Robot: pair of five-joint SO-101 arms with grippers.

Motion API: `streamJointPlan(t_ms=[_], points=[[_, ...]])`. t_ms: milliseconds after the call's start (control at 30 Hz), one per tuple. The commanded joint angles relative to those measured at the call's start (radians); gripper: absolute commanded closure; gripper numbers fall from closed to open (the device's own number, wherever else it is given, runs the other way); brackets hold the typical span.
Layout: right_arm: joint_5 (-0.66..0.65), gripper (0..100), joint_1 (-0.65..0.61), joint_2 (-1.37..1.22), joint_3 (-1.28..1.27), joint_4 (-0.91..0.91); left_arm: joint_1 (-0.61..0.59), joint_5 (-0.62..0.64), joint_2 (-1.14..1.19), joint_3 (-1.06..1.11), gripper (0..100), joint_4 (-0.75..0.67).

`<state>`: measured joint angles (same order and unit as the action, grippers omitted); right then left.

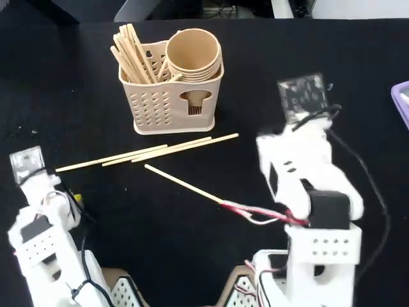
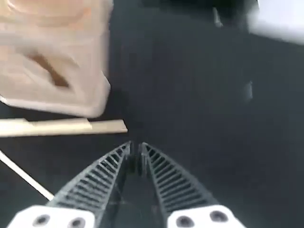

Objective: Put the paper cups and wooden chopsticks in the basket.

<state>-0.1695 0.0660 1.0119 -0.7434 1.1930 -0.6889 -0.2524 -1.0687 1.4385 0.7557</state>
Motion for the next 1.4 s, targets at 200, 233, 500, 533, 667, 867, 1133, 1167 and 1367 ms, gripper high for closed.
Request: streamJointPlan(t_ms=[200,233,500,533,667,867,1133,1167,1367], points=[[0.012,97.7,0.080,0.085,-0.581,-0.402,0.367,-0.204,0.184,-0.625,75,0.471],[0.012,97.7,0.080,0.090,-0.607,-0.428,0.395,-0.229,0.233,-0.647,75,0.466],[0.005,97.7,0.075,0.094,-0.742,-0.572,0.446,-0.288,0.741,-0.863,70,0.374],[0.003,97.7,0.075,0.094,-0.745,-0.577,0.447,-0.290,0.799,-0.911,70,0.374],[0.003,97.7,0.074,0.094,-0.751,-0.578,0.444,-0.381,0.996,-1.099,70,0.384],[0.003,97.7,0.074,0.094,-0.753,-0.582,0.429,-0.526,1.188,-1.285,70,0.384],[0.003,97.7,0.072,0.094,-0.753,-0.585,0.423,-0.624,1.327,-1.354,70,0.377],[0.003,97.7,0.072,0.093,-0.753,-0.597,0.424,-0.624,1.335,-1.351,70,0.377],[0.003,97.7,0.072,0.088,-0.754,-0.615,0.395,-0.624,1.339,-1.346,70,0.377]])
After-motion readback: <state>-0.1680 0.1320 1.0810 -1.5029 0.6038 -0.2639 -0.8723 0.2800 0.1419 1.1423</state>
